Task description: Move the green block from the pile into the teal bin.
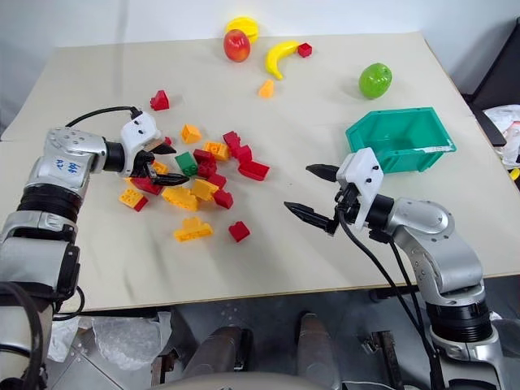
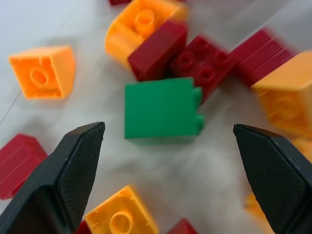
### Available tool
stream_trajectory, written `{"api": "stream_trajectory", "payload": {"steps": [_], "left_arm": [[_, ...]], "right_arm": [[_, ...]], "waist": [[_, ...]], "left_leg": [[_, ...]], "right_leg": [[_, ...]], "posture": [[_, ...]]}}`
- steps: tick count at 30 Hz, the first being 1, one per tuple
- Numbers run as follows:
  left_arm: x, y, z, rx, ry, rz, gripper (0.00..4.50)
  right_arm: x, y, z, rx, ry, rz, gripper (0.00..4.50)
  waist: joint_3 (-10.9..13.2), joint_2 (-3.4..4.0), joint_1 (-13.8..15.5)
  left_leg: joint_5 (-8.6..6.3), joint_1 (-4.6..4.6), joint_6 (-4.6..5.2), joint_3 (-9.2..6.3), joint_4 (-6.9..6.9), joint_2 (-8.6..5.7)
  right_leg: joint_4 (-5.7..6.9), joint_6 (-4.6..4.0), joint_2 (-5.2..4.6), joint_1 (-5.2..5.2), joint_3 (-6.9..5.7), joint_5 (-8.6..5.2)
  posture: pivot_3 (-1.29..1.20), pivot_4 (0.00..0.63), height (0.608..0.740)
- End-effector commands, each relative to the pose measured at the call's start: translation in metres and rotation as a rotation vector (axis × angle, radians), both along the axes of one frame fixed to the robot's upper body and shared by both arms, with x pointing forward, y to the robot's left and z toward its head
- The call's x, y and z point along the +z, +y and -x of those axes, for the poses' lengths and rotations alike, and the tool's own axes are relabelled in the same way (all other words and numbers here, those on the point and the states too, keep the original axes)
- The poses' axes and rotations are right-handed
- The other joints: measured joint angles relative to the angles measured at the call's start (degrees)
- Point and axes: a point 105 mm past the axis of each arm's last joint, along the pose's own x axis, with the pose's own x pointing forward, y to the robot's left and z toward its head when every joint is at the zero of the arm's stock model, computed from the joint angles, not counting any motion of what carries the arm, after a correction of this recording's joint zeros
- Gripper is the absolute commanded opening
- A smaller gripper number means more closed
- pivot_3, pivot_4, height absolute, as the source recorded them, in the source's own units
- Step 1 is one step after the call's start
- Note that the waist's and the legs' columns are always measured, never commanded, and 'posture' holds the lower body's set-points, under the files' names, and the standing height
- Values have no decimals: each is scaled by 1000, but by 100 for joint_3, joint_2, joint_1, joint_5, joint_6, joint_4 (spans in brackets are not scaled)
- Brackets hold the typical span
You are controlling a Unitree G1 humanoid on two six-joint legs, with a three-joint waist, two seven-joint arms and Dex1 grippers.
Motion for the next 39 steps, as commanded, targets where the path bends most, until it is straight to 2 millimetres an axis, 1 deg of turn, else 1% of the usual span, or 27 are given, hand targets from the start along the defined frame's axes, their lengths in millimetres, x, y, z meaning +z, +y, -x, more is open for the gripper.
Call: {"api": "stream_trajectory", "payload": {"steps": [1,2,3,4,8,9,10,14,16,19,21,22,24,26,27,28,30,31,33,35,37,38,39], "left_arm": [[5,-1,-8,9,-52,-80,4487],[7,-5,-8,-3,-56,-53,4487],[9,-8,-8,-13,-59,-27,4100],[10,-10,-8,-17,-59,-6,3918],[12,-11,-8,-27,-57,13,2700],[16,-10,-6,-36,-60,35,2395],[21,-11,-5,-50,-67,64,2208],[46,-13,0,-103,-107,197,2202],[58,-18,3,-146,-126,247,2202],[77,-36,10,-253,-143,310,2201],[78,-53,15,-325,-123,314,2201],[77,-63,16,-355,-105,315,2201],[64,-93,24,-468,-71,302,2201],[56,-112,30,-542,-48,302,2201],[50,-126,34,-576,-29,311,2201],[46,-136,36,-597,-17,318,2201],[28,-166,46,-687,28,307,2201],[17,-177,50,-722,50,295,2201],[3,-190,56,-761,83,276,2201],[-5,-198,59,-785,84,256,2201],[-6,-211,55,-760,66,272,2908],[-6,-215,53,-746,61,283,3080],[-4,-218,51,-727,63,307,3398]], "right_arm": [[8,1,4,3,-42,-10,4500],[8,1,4,1,-43,-9,4500],[9,0,4,-2,-44,-9,4500],[9,0,4,-5,-45,-9,4500],[9,-1,5,-12,-47,-9,4500],[9,-2,5,-16,-48,-8,4500],[9,-3,6,-20,-48,-7,4500],[11,-7,7,-37,-54,-6,4500],[11,-9,7,-45,-55,-6,4500],[13,-14,8,-62,-60,-2,4500],[13,-18,8,-78,-63,3,4500],[14,-21,8,-87,-64,4,4500],[15,-27,9,-110,-68,10,4500],[15,-30,10,-123,-69,14,4500],[16,-33,11,-132,-69,18,4500],[16,-34,11,-137,-70,21,4500],[16,-41,13,-167,-69,30,4500],[15,-48,14,-193,-72,39,4500],[15,-59,14,-242,-78,54,4500],[16,-66,15,-271,-81,60,4500],[14,-68,20,-280,-75,65,4500],[14,-69,22,-282,-73,66,4500],[13,-69,23,-290,-72,68,4500]], "waist": [[0,0,0],[0,0,3],[0,0,1],[0,0,-1],[0,0,-7],[0,0,-10],[0,0,-10],[0,0,-12],[0,0,-10],[0,-1,-1],[0,-1,22],[0,-1,32],[0,0,70],[0,0,84],[0,0,86],[0,-1,90],[0,0,105],[0,0,114],[0,-1,130],[0,-1,123],[-1,1,121],[-1,1,131],[-1,1,135]], "left_leg": [[0,0,0,0,0,0],[0,0,0,0,0,0],[0,1,0,0,0,0],[0,1,1,0,0,0],[0,0,1,0,1,1],[0,0,1,0,0,1],[0,0,1,0,0,1],[0,0,1,0,0,1],[0,-1,1,0,1,1],[0,-1,1,0,1,1],[0,-1,2,-2,1,0],[-1,-1,3,-4,3,-1],[-2,-1,6,-5,5,-4],[-2,0,9,-4,9,-6],[-2,0,9,-4,10,-6],[-2,1,9,-3,11,-6],[-2,0,9,-3,11,-5],[-2,1,9,-1,11,-4],[-2,1,9,1,12,-4],[-2,1,10,9,14,-4],[-1,5,10,16,14,-2],[-1,11,10,18,14,-1],[-1,13,11,17,14,-1]], "right_leg": [[0,0,0,0,0,0],[0,0,0,0,0,0],[1,0,0,0,0,0],[1,0,0,1,0,0],[1,0,0,-1,0,0],[1,0,0,-1,0,0],[1,0,0,-1,0,0],[1,0,0,-1,0,0],[1,0,0,-1,0,0],[1,0,-1,-1,0,0],[1,0,-2,0,0,0],[1,0,-3,2,-1,0],[-1,2,-5,7,-1,1],[-2,5,-7,10,0,3],[-3,6,-6,12,0,3],[-4,6,-6,12,0,3],[-5,7,-4,12,1,4],[-4,7,-4,12,2,4],[-5,7,-3,14,1,4],[-7,12,-2,13,7,6],[-5,12,1,14,12,7],[-2,12,0,15,14,7],[-3,12,1,18,14,7]], "posture": [[0,150,740],[0,150,740],[0,150,740],[0,150,740],[0,150,740],[0,150,740],[0,150,740],[0,150,740],[0,150,740],[0,150,740],[0,150,740],[0,150,740],[0,150,740],[0,150,740],[0,150,740],[0,150,740],[0,150,740],[0,150,740],[0,150,740],[0,150,740],[0,150,740],[0,150,740],[0,150,740]]}}
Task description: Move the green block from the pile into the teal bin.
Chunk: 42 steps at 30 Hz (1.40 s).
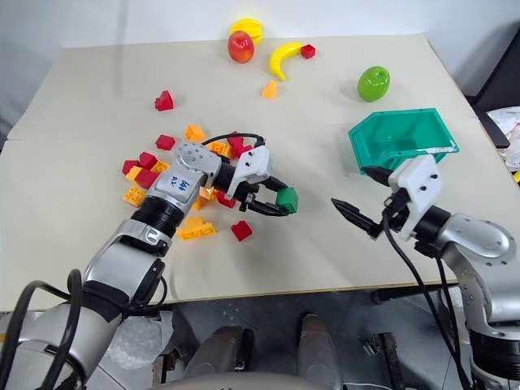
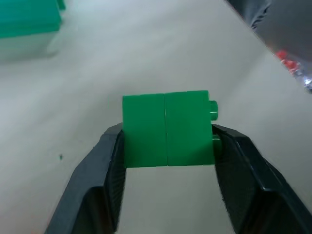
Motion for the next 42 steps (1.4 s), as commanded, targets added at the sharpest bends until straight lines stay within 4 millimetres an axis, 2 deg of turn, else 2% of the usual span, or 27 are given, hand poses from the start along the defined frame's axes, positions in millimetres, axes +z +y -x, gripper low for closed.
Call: {"api": "stream_trajectory", "payload": {"steps": [1,3,4,7,10,13,17,21,25,31,36,38,40,42], "left_arm": [[13,-14,-7,39,-25,52,3629],[16,-13,-7,34,-24,57,4373],[17,-12,-8,32,-26,59,4454],[21,2,-8,36,-8,62,4454],[34,33,-14,76,-37,125,4454],[45,57,-13,93,-51,204,4454],[49,86,-16,157,-77,249,4454],[45,111,-10,183,-70,253,4454],[49,133,5,173,12,387,4454],[42,154,29,140,-14,399,4454],[31,170,40,171,-17,365,4454],[32,174,44,189,-14,370,4454],[36,178,50,204,-17,402,4454],[36,181,55,211,-16,410,4454]], "right_arm": [[12,2,9,0,-54,17,4500],[12,0,11,-23,-55,16,4500],[12,0,11,-29,-55,15,4500],[13,-3,17,-53,-52,17,4500],[19,-14,28,-109,-43,45,4500],[23,-23,42,-139,-21,63,4500],[22,-32,59,-153,45,103,4500],[26,-30,64,-144,81,114,4500],[18,-9,49,-88,132,107,4500],[-3,36,11,7,202,73,4500],[-19,57,-20,8,256,78,4500],[-27,64,-32,-11,285,77,4500],[-43,76,-43,-12,340,91,4500],[-52,87,-47,11,379,94,4500]], "waist": [[0,0,10],[1,-1,14],[0,-1,9],[0,0,6],[0,0,1],[0,1,10],[0,0,47],[0,0,14],[0,0,-22],[0,-1,-71],[0,0,-70],[0,-1,-70],[0,-1,-64],[0,0,-101]], "left_leg": [[1,-1,2,0,3,0],[0,-7,5,-1,15,-2],[0,-9,6,-1,17,-3],[-3,-8,10,0,23,-4],[-3,-7,10,-1,22,-3],[-3,-6,10,-2,22,-1],[-4,-5,12,-11,27,2],[-9,-6,21,-9,32,9],[-9,-3,21,-2,32,29],[-8,-2,15,-4,37,36],[-9,-8,15,-6,37,34],[-9,-10,14,-11,36,35],[-10,-13,14,-11,36,32],[-11,-12,13,-11,36,35]], "right_leg": [[1,2,-1,1,0,1],[0,9,-1,3,2,5],[0,9,-1,3,2,5],[-1,13,-2,5,7,7],[0,13,-1,5,8,7],[0,13,-2,5,9,7],[-6,15,-4,17,6,8],[-14,23,-5,21,9,13],[-12,23,-3,21,13,14],[-9,19,-2,16,14,15],[-17,19,-3,14,12,15],[-21,19,-2,13,7,15],[-21,18,-5,13,7,15],[-22,18,-2,12,8,15]], "posture": [[0,150,740],[0,150,740],[0,150,740],[0,150,740],[0,150,740],[0,150,740],[0,150,740],[0,150,740],[0,150,740],[0,150,740],[0,150,740],[0,150,740],[0,150,740],[0,150,740]]}}
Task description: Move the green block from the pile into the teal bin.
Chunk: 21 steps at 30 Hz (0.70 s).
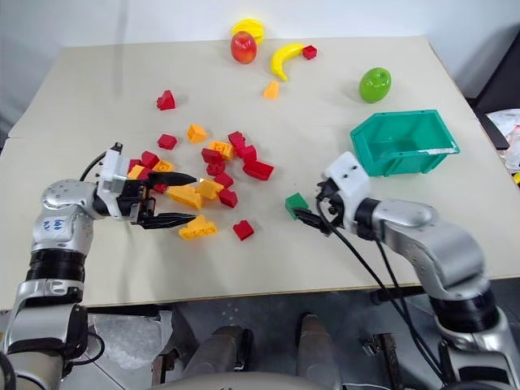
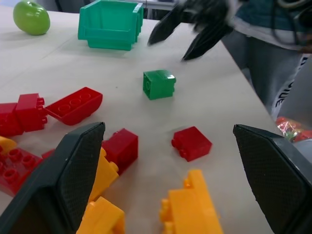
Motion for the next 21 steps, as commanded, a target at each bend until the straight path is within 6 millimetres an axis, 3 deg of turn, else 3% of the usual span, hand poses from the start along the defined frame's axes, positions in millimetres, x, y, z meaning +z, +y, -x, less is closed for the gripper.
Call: {"api": "stream_trajectory", "payload": {"steps": [1,6,9,12,16,21], "left_arm": [[14,6,9,4,-48,26,4454],[16,8,11,22,-51,33,4454],[16,7,11,29,-53,35,4500],[17,6,10,29,-56,40,4500],[16,3,10,10,-49,50,4500],[19,-10,5,-15,-77,48,4500]], "right_arm": [[-12,14,-5,17,48,10,4500],[-23,27,-8,22,113,17,4500],[-28,27,-12,-10,123,57,3867],[-25,26,-13,-24,114,58,2918],[-7,22,-13,-45,49,71,1520],[29,11,-18,-95,-112,73,1529]], "waist": [[0,1,-18],[1,3,-48],[0,4,-55],[0,4,-58],[0,4,-59],[1,4,-44]], "left_leg": [[0,-1,0,-2,-1,-1],[-1,-1,-1,-3,-6,0],[-1,0,-1,-3,-6,0],[-1,2,-2,-3,-6,0],[-1,2,-2,-2,-9,-1],[-1,0,-2,-2,-9,-1]], "right_leg": [[0,0,-1,-1,-1,0],[0,-3,1,-4,-3,-2],[1,-3,1,-4,-3,-2],[1,-3,2,-4,-3,-2],[0,-4,2,-4,-3,-2],[0,-4,2,-6,-3,-2]], "posture": [[0,150,740],[0,150,740],[0,150,740],[0,150,740],[0,150,740],[0,150,740]]}}
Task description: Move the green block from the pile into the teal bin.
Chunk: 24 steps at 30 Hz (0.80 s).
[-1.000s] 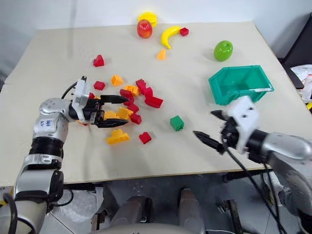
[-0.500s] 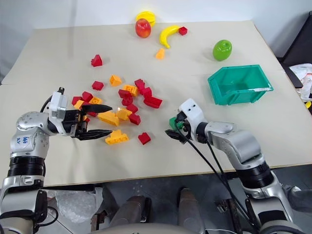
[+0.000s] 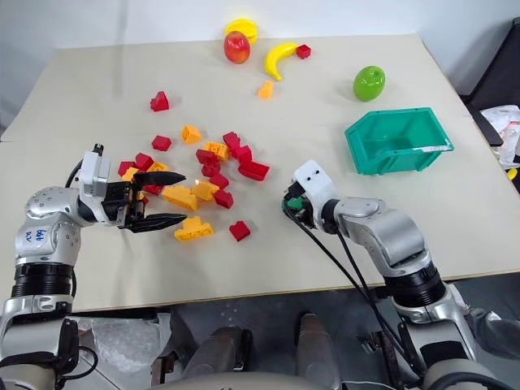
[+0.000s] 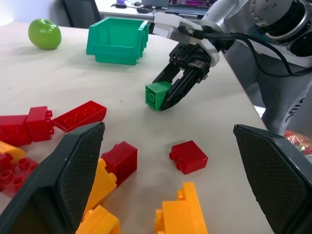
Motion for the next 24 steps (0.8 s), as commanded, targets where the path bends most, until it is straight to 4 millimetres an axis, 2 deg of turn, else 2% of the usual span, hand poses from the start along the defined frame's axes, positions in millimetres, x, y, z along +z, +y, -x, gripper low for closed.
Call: {"api": "stream_trajectory", "payload": {"steps": [1,6,8,10,13,17,18,21,24], "left_arm": [[14,-17,-5,-33,-77,9,4500],[26,-51,-20,-35,-141,61,4500],[29,-61,-26,-25,-148,82,4500],[32,-69,-32,-12,-149,105,4500],[34,-93,-42,-36,-147,137,4500],[34,-102,-52,-25,-159,140,4500],[35,-103,-54,-23,-163,143,4500],[35,-103,-55,-30,-177,140,4500],[34,-98,-59,2,-187,116,4500]], "right_arm": [[53,-16,-9,-62,-218,5,1529],[101,-68,-26,-227,-403,117,1529],[111,-85,-33,-275,-434,166,1529],[112,-103,-41,-329,-417,259,1529],[119,-150,-64,-473,-413,373,1529],[118,-166,-87,-509,-422,364,1529],[118,-168,-90,-508,-425,355,2251],[119,-172,-97,-510,-437,352,3116],[132,-167,-95,-472,-465,328,4141]], "waist": [[0,0,19],[0,0,42],[0,0,25],[0,0,2],[0,0,-9],[0,0,-41],[0,0,-69],[0,0,-129],[1,1,-147]], "left_leg": [[0,-1,0,0,0,-2],[-1,-2,4,0,2,-9],[-2,-2,5,2,-4,-10],[-2,-2,5,7,-11,-12],[-1,1,5,24,-15,-20],[0,4,7,31,-22,-32],[0,5,6,35,-28,-31],[2,1,4,37,-43,-28],[3,-12,3,39,-46,-15]], "right_leg": [[0,0,-1,0,0,0],[-3,1,-4,2,-1,1],[-9,1,-3,2,0,0],[-13,1,-2,0,0,1],[-14,1,-1,-5,5,1],[-19,4,-2,-5,8,2],[-21,4,-1,-8,11,2],[-25,4,-2,-20,12,2],[-25,4,-6,-38,13,2]], "posture": [[0,150,740],[0,150,740],[0,150,740],[0,150,740],[0,150,740],[0,150,740],[0,150,740],[0,150,740],[0,150,740]]}}
